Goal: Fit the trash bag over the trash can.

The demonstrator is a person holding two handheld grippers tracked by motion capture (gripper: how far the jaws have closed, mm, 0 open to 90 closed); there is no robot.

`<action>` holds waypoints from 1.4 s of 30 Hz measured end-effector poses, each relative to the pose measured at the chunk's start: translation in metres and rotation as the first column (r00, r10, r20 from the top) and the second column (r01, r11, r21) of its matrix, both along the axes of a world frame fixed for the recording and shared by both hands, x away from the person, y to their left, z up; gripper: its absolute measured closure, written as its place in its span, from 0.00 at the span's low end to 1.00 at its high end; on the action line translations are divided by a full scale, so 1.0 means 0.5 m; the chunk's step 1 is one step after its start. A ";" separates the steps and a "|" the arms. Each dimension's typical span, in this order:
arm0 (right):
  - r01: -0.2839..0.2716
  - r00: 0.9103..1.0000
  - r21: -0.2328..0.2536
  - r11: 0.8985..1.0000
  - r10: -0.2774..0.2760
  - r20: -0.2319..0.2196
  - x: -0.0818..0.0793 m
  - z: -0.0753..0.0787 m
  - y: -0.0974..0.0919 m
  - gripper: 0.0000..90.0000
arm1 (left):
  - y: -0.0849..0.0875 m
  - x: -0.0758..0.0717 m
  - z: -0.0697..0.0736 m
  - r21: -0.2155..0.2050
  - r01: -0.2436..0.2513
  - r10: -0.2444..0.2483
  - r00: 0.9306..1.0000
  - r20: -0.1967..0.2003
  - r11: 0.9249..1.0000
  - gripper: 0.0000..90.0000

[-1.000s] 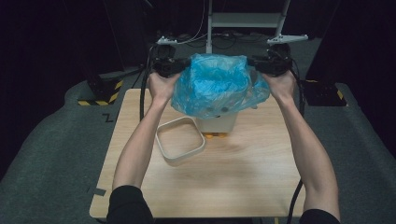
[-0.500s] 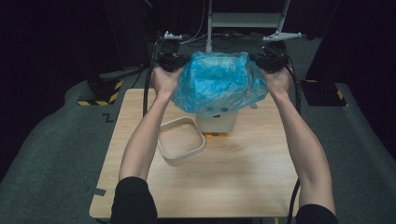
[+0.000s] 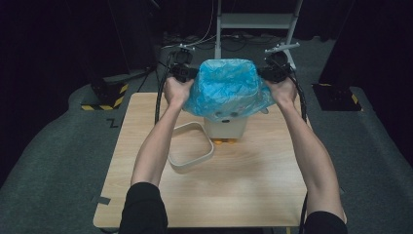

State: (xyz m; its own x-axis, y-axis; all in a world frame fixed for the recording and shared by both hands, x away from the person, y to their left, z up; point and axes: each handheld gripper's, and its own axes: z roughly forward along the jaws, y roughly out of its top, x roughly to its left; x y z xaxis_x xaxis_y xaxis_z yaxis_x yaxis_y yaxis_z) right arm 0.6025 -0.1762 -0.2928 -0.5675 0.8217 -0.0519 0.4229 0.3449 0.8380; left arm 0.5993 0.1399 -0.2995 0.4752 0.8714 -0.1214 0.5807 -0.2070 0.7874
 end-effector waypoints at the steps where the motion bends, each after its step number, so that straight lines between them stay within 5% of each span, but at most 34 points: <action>1: -0.003 1.000 0.000 1.000 0.003 -0.003 0.000 -0.004 -0.002 1.00 | 0.002 -0.001 -0.006 -0.006 -0.002 0.002 1.000 -0.005 1.000 0.99; 4: -0.009 1.000 0.011 1.000 0.009 -0.014 -0.004 -0.012 -0.005 1.00 | 0.010 -0.006 -0.016 -0.019 -0.013 0.013 1.000 -0.009 1.000 0.98; 8: -0.006 1.000 0.034 0.999 0.006 -0.010 -0.015 -0.009 -0.009 0.92 | 0.022 -0.024 -0.010 -0.044 -0.037 0.038 0.999 0.028 0.998 0.80; 10: 0.001 1.000 0.060 0.998 -0.002 0.007 -0.025 0.001 -0.016 0.86 | 0.026 -0.037 0.001 -0.052 -0.046 0.049 0.997 0.056 0.998 0.67; 15: 0.021 0.997 0.122 0.992 -0.031 0.077 -0.074 0.046 -0.047 0.76 | 0.043 -0.087 0.037 -0.064 -0.049 0.057 0.991 0.122 0.997 0.54; 27: -0.093 0.993 0.147 0.985 0.080 0.090 -0.164 0.084 -0.050 0.69 | 0.067 -0.173 0.044 -0.076 -0.013 0.023 0.991 0.133 0.997 0.46; 32: -0.105 0.993 0.123 0.987 0.099 0.060 -0.166 0.078 -0.037 0.72 | 0.064 -0.190 0.016 -0.050 -0.006 0.012 0.992 0.122 0.999 0.45; 37: -0.136 0.991 0.157 0.978 0.136 0.013 -0.156 0.045 -0.041 0.89 | 0.058 -0.192 -0.014 -0.027 -0.002 0.005 0.994 0.110 1.000 0.46; 42: -0.149 0.989 0.162 0.976 0.147 0.019 -0.154 0.032 -0.045 1.00 | 0.044 -0.186 -0.037 -0.003 0.008 -0.008 0.996 0.093 1.000 0.47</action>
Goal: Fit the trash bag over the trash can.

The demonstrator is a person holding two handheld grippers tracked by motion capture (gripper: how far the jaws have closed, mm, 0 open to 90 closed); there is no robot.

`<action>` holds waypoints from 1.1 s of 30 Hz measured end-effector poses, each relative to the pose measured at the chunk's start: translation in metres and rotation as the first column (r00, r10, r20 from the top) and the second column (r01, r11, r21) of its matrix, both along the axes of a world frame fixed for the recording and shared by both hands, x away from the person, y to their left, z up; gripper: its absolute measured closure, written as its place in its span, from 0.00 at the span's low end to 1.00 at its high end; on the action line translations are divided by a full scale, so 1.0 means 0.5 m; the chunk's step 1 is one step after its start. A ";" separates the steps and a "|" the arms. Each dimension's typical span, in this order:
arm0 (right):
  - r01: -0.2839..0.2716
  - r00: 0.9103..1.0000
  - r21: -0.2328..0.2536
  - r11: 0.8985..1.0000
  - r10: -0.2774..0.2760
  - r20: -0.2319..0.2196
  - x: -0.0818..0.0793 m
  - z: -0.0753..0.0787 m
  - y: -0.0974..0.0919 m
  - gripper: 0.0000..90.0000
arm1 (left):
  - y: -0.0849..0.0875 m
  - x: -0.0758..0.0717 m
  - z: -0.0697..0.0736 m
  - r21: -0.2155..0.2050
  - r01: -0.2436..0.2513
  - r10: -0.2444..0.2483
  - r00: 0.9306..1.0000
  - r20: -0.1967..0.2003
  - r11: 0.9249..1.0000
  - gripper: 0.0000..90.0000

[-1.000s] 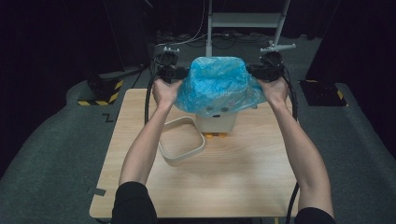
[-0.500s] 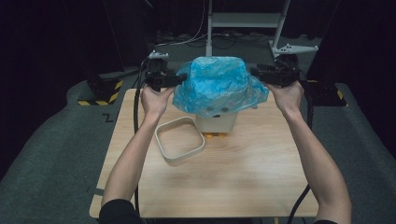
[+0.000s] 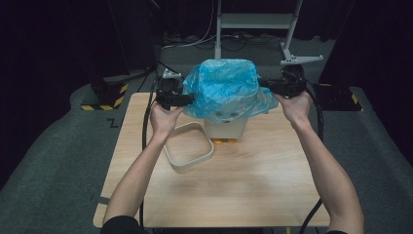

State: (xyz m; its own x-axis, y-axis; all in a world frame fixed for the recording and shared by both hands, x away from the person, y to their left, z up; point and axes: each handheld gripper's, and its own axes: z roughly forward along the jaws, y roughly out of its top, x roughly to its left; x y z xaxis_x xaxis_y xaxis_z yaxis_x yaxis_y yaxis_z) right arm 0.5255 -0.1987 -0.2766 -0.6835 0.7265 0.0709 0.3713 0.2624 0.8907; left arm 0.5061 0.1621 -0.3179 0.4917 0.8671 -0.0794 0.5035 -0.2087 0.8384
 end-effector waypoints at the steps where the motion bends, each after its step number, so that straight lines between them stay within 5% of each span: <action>1: 0.001 1.000 -0.002 1.000 -0.001 0.000 -0.001 -0.003 0.001 1.00 | -0.006 0.002 -0.006 0.014 0.000 0.000 1.000 -0.004 1.000 0.47; 5: 0.004 1.000 -0.051 0.999 -0.005 -0.018 0.003 -0.024 0.003 1.00 | -0.022 0.016 -0.033 0.043 -0.008 0.009 1.000 -0.023 0.999 0.47; 8: 0.013 1.000 -0.044 0.999 -0.013 -0.010 -0.001 -0.018 -0.001 1.00 | -0.020 0.019 -0.040 0.041 -0.016 0.018 0.999 -0.031 0.999 0.46; 11: 0.027 0.997 0.012 1.000 -0.028 0.073 -0.034 0.020 -0.007 0.91 | -0.011 0.017 -0.042 0.029 -0.027 0.028 0.999 -0.035 0.999 0.45; 15: -0.002 0.992 0.022 1.000 -0.001 0.128 -0.060 0.052 0.011 0.87 | -0.005 0.010 -0.034 0.025 -0.022 0.023 0.999 -0.027 0.999 0.44; 20: -0.066 0.986 -0.036 0.997 0.071 0.150 -0.074 0.075 0.085 0.83 | 0.008 -0.007 -0.016 -0.014 -0.013 0.013 1.000 -0.017 1.000 0.43; 26: -0.111 0.987 -0.062 0.992 0.117 0.112 -0.076 0.051 0.132 0.81 | 0.042 -0.035 0.023 -0.057 -0.016 0.017 1.000 0.003 0.998 0.36; 33: -0.137 0.986 -0.095 0.986 0.145 0.085 -0.079 0.025 0.167 0.77 | 0.054 -0.068 0.089 -0.154 0.010 0.007 0.994 0.109 0.988 0.33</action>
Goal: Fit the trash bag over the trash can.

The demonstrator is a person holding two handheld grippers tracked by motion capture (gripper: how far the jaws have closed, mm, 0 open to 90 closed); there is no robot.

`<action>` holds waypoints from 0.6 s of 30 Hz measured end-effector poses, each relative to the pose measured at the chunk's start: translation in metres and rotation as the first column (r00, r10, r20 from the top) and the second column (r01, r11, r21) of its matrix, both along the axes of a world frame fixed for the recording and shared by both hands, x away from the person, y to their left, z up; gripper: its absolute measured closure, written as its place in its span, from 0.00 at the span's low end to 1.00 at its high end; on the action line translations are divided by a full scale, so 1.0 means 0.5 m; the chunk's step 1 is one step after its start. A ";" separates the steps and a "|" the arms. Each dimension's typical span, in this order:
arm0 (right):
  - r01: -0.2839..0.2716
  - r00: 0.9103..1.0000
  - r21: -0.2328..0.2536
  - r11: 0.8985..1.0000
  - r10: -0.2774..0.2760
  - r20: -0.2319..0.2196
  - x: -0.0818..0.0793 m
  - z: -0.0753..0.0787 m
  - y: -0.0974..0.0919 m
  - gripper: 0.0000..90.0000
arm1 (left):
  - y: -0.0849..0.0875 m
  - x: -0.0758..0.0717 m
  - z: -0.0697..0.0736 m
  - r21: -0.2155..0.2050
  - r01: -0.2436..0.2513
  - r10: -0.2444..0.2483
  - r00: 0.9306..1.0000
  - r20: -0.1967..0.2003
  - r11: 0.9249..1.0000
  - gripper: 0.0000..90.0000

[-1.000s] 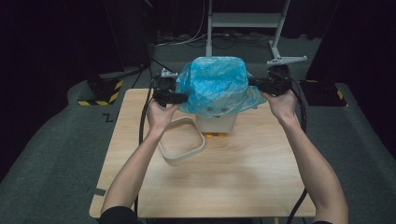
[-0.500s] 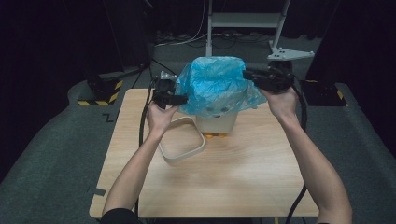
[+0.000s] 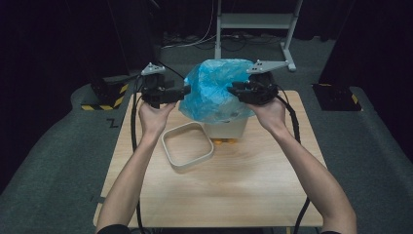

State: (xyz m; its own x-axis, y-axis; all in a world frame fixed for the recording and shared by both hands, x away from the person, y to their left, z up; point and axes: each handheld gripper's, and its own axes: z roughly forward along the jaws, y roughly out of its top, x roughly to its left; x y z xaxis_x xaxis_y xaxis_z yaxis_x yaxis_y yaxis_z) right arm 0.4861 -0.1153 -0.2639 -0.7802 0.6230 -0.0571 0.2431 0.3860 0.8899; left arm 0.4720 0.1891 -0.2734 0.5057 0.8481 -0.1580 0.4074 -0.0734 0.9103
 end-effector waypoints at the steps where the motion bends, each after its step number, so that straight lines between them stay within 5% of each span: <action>1: 0.000 1.000 0.000 1.000 0.000 0.000 0.000 0.000 0.000 0.77 | 0.000 -0.005 0.009 -0.003 0.003 -0.003 1.000 0.010 1.000 0.33; 8: 0.008 1.000 -0.001 1.000 -0.008 0.007 -0.001 0.001 0.004 0.75 | -0.008 -0.029 0.036 -0.009 0.026 -0.025 1.000 0.016 1.000 0.31; 18: 0.037 0.999 0.056 0.998 -0.039 0.024 -0.002 0.018 -0.022 0.72 | -0.078 -0.013 0.074 0.015 0.048 -0.049 0.998 0.027 0.999 0.25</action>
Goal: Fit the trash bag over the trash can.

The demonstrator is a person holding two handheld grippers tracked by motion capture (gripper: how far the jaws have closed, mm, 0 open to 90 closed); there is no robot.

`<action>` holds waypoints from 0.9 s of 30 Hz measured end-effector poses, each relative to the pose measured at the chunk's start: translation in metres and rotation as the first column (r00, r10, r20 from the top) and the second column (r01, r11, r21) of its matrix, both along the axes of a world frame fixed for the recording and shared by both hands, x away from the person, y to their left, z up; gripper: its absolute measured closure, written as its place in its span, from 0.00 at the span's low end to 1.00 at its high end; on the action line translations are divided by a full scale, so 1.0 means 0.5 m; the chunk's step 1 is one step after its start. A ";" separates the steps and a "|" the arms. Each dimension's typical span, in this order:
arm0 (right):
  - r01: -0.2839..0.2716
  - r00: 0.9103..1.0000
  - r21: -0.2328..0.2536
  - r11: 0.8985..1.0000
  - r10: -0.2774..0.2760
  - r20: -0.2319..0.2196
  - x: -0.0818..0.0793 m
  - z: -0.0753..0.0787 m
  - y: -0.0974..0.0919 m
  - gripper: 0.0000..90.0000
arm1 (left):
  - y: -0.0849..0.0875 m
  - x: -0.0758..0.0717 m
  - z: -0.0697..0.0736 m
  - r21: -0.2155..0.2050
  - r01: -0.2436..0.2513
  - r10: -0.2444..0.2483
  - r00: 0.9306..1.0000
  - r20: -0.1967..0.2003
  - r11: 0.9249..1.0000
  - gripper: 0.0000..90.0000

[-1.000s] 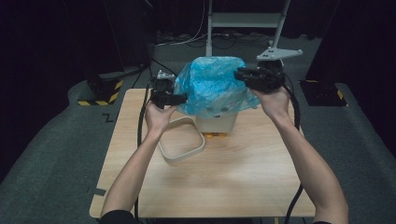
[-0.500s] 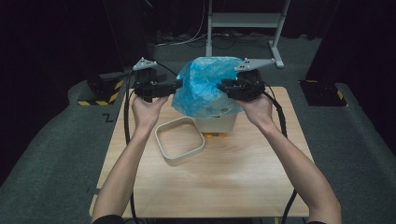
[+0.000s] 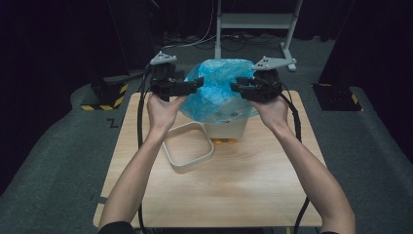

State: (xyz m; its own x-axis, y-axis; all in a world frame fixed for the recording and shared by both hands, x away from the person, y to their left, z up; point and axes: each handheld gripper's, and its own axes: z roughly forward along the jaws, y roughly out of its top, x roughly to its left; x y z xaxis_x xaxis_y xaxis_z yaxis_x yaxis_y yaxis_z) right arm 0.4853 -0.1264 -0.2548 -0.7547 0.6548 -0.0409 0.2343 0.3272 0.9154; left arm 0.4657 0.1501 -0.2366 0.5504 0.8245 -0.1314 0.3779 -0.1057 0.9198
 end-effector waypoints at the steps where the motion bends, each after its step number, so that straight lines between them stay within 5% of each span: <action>1: 0.004 1.000 0.001 1.000 -0.004 0.000 0.001 0.000 -0.003 0.72 | -0.009 0.003 0.005 0.008 0.001 -0.001 1.000 0.000 1.000 0.25; 8: 0.020 1.000 -0.006 1.000 -0.020 -0.002 0.006 -0.002 -0.014 0.71 | -0.041 0.012 -0.015 0.116 0.008 -0.003 0.999 -0.043 0.993 0.24; 18: 0.056 0.998 -0.021 0.998 -0.056 -0.008 0.013 -0.005 -0.043 0.71 | 0.010 -0.011 -0.052 0.077 0.024 -0.022 0.999 -0.027 0.997 0.29; 21: 0.068 0.998 -0.058 0.996 -0.069 -0.007 0.017 -0.014 -0.042 0.71 | 0.014 -0.013 -0.062 0.112 0.019 -0.017 1.000 -0.023 0.994 0.31; 27: 0.050 0.999 -0.047 0.998 -0.050 -0.013 0.021 -0.032 -0.037 0.72 | 0.027 -0.009 -0.085 0.062 0.041 -0.041 0.999 -0.016 0.997 0.34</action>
State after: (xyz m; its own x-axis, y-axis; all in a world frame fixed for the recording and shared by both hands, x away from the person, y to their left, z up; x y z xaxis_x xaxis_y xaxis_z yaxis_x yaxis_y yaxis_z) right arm 0.4961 -0.1449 -0.2709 -0.7218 0.6893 -0.0619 0.2639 0.3569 0.8961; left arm 0.4612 0.1635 -0.2791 0.5822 0.8081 -0.0891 0.3860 -0.1783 0.9051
